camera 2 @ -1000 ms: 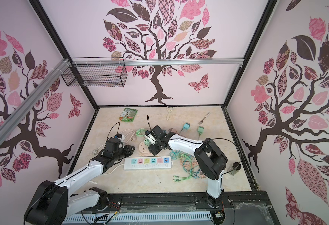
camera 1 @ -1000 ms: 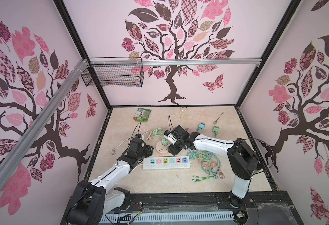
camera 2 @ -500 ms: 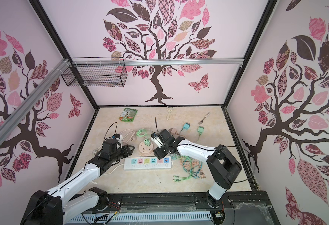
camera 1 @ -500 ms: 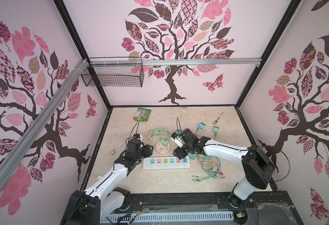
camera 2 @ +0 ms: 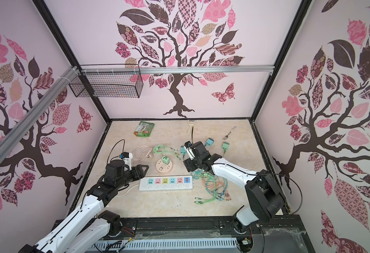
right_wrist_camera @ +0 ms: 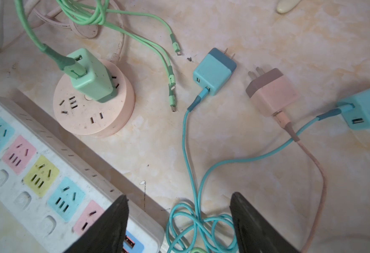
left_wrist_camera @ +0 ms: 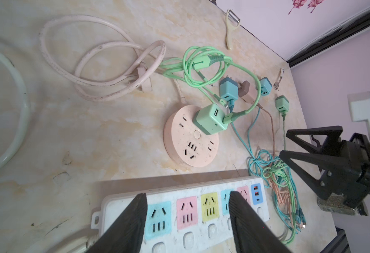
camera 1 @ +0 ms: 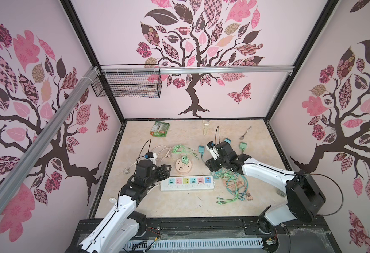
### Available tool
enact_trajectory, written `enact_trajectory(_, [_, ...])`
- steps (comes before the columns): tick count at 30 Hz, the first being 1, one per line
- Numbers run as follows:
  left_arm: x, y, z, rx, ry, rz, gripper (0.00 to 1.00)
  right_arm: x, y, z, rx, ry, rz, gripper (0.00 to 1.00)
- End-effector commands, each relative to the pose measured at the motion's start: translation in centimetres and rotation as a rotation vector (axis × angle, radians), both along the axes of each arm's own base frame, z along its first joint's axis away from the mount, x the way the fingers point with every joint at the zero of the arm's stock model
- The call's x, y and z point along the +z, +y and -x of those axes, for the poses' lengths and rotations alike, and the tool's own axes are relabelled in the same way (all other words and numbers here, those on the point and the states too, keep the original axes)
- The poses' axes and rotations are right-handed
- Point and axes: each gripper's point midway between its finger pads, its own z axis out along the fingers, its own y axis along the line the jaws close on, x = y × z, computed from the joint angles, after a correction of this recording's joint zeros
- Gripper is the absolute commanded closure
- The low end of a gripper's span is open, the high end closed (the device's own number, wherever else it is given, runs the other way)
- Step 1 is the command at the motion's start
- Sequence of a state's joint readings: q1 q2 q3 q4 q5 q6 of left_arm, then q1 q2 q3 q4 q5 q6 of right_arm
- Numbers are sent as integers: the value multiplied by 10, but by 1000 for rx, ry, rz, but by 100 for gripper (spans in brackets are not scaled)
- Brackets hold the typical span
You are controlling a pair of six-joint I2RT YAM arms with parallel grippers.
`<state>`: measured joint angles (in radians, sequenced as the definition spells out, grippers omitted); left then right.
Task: Insert the plug
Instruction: 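Open the right gripper and lift it away from the plugged charger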
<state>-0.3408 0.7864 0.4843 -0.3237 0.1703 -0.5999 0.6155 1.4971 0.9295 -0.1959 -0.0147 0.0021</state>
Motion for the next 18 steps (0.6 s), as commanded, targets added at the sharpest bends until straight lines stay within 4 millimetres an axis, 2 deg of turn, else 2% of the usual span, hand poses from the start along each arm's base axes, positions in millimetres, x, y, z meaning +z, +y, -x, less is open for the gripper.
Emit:
enact_trajectory(1, [22, -2, 3, -26, -25, 6, 37, 2, -10, -14, -40, -29, 38, 23])
enact_trajectory(10, [43, -2, 18, -51, -49, 31, 36, -11, -4, -27, -16, 1, 95, 26])
enact_trajectory(18, [47, 2, 25, -47, -58, 28, 35, -20, 15, -48, -43, 36, 54, 26])
